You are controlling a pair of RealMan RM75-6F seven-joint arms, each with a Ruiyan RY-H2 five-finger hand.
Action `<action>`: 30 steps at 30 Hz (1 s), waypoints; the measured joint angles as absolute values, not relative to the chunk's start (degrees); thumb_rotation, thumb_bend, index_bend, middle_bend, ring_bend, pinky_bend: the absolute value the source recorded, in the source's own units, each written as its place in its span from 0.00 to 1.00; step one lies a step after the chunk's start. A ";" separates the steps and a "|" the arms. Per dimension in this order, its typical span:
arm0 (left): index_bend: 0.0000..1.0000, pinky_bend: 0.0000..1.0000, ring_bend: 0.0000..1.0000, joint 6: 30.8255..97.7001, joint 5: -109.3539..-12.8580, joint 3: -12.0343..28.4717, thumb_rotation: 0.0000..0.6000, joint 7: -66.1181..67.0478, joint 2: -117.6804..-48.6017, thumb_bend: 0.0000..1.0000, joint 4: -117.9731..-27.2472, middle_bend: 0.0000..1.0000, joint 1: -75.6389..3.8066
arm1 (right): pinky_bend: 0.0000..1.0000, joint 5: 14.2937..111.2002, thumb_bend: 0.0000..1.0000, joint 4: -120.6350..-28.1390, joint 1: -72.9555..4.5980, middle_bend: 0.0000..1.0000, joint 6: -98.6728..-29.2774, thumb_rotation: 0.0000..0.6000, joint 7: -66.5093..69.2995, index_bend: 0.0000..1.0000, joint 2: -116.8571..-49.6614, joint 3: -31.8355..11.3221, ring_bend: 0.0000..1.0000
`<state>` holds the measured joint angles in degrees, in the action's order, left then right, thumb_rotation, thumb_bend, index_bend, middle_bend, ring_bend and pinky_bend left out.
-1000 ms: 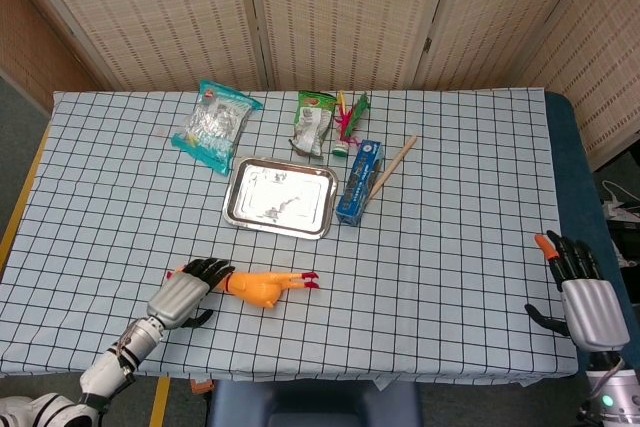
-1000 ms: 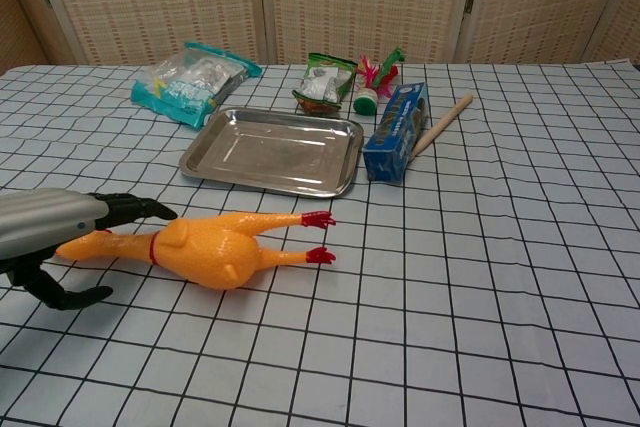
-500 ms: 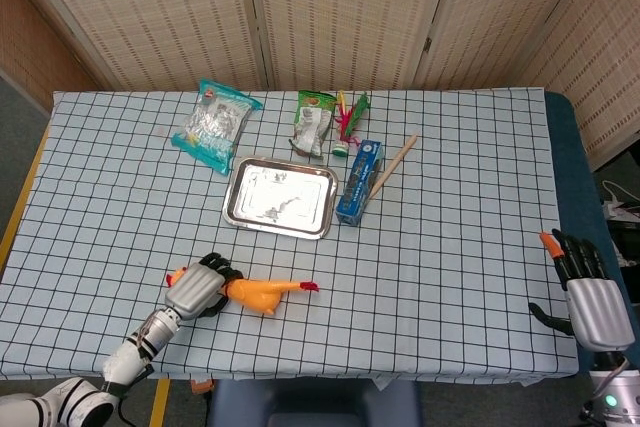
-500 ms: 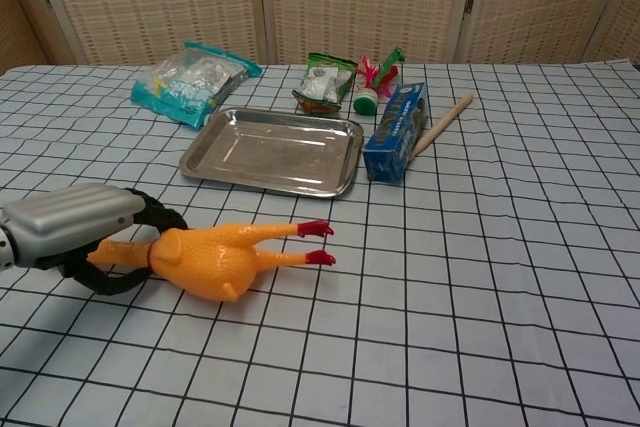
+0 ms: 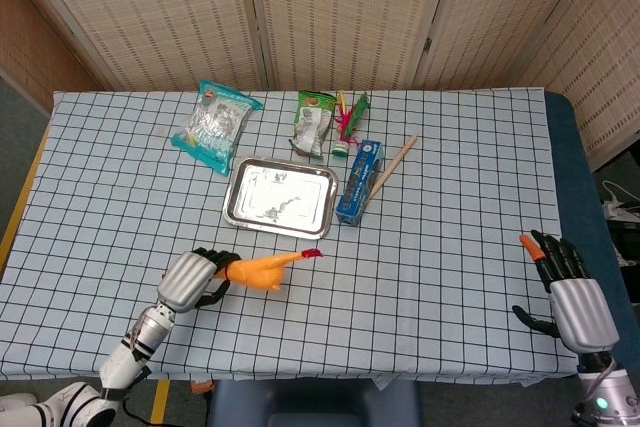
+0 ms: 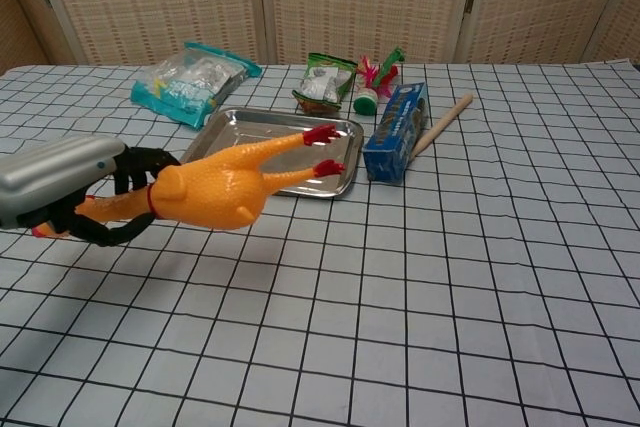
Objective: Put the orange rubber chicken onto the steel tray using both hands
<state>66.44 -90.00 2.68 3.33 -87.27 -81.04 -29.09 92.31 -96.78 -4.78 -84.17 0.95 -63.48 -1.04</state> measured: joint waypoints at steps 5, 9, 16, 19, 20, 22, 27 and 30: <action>0.81 0.48 0.54 64.67 -88.89 3.42 1.00 6.22 -86.28 0.74 -84.20 0.76 -30.09 | 0.00 93.35 0.12 -104.61 -11.21 0.00 -75.85 1.00 2.51 0.00 -59.75 -2.41 0.00; 0.81 0.48 0.54 63.15 -87.98 3.94 1.00 9.47 -86.28 0.74 -85.86 0.76 -31.21 | 0.00 91.16 0.12 -110.62 -18.24 0.00 -65.89 1.00 1.80 0.00 -57.89 -5.05 0.00; 0.81 0.48 0.54 61.15 -86.56 4.93 1.00 13.97 -86.20 0.74 -87.90 0.76 -33.01 | 0.00 80.76 0.12 -116.60 -30.28 0.00 -51.97 1.00 -1.64 0.00 -58.13 -10.13 0.00; 0.81 0.48 0.54 59.81 -84.65 5.51 1.00 16.27 -85.77 0.74 -89.06 0.76 -33.84 | 0.00 72.50 0.12 -116.90 -35.91 0.00 -47.07 1.00 -5.48 0.00 -60.09 -11.59 0.00; 0.81 0.48 0.54 59.41 -84.05 5.65 1.00 16.69 -85.63 0.74 -89.32 0.76 -34.05 | 0.00 68.53 0.12 -116.87 -38.22 0.00 -45.94 1.00 -7.54 0.00 -61.09 -11.92 0.00; 0.81 0.48 0.54 58.41 -82.64 5.98 1.00 17.26 -85.35 0.74 -89.77 0.76 -34.53 | 0.00 62.20 0.12 -116.72 -41.70 0.00 -44.82 1.00 -10.60 0.00 -62.71 -12.19 0.00; 0.81 0.48 0.54 56.73 -79.52 7.07 1.00 19.02 -84.88 0.74 -90.30 0.76 -35.83 | 0.00 44.34 0.12 -115.83 -52.19 0.00 -43.58 1.00 -18.54 0.00 -67.65 -12.19 0.00; 0.81 0.48 0.55 56.03 -77.90 7.69 1.00 19.61 -84.64 0.74 -90.58 0.76 -36.52 | 0.00 36.05 0.12 -115.03 -58.31 0.00 -43.81 1.00 -22.13 0.00 -70.87 -11.93 0.00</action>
<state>56.03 -77.90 7.69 19.61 -84.64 -90.58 -36.52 36.05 -115.03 -58.31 -43.81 -22.13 -70.87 -11.93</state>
